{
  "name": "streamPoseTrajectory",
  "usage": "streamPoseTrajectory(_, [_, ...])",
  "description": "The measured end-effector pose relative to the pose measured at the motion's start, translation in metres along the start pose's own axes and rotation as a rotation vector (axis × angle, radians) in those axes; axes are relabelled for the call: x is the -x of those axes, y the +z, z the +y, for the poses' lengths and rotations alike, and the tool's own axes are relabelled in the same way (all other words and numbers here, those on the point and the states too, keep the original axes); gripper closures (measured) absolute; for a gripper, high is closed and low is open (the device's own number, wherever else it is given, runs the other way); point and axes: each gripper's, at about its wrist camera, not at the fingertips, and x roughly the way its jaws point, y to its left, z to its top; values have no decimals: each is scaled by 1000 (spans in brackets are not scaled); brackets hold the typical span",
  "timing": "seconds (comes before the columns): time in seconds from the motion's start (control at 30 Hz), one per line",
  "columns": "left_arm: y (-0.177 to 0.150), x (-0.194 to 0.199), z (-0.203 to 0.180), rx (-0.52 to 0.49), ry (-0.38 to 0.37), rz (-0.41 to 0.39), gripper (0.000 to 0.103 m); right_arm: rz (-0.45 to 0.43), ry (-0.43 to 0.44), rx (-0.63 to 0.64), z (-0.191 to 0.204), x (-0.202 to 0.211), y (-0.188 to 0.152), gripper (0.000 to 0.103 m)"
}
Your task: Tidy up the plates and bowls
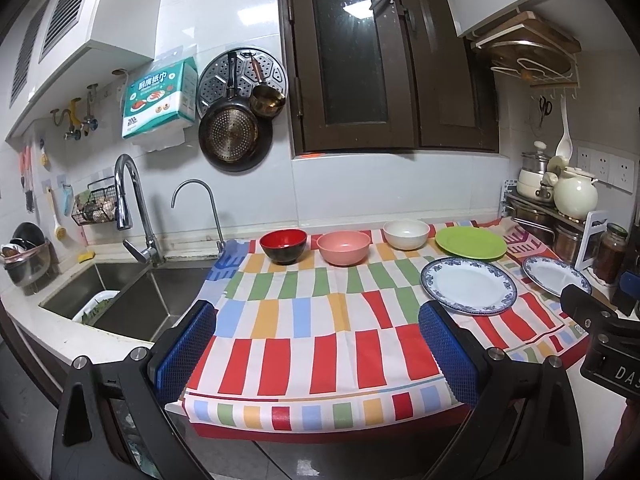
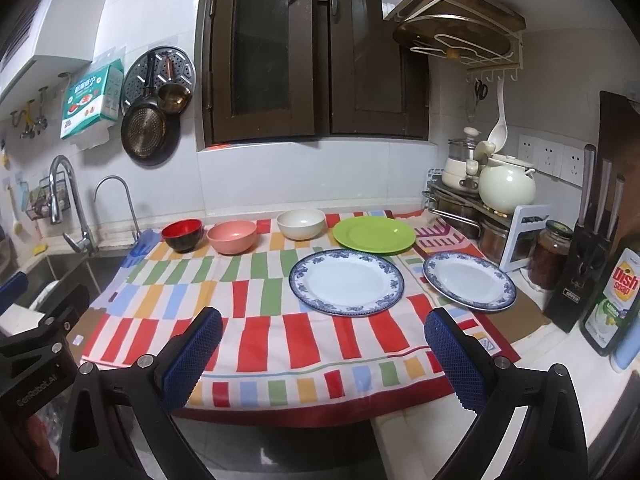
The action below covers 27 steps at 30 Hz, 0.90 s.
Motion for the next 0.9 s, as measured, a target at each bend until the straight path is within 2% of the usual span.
streamPoseTrajectory(0.9, [-3,-9,5,-1,-5,15,0,9,1,2,5,-4,1,1])
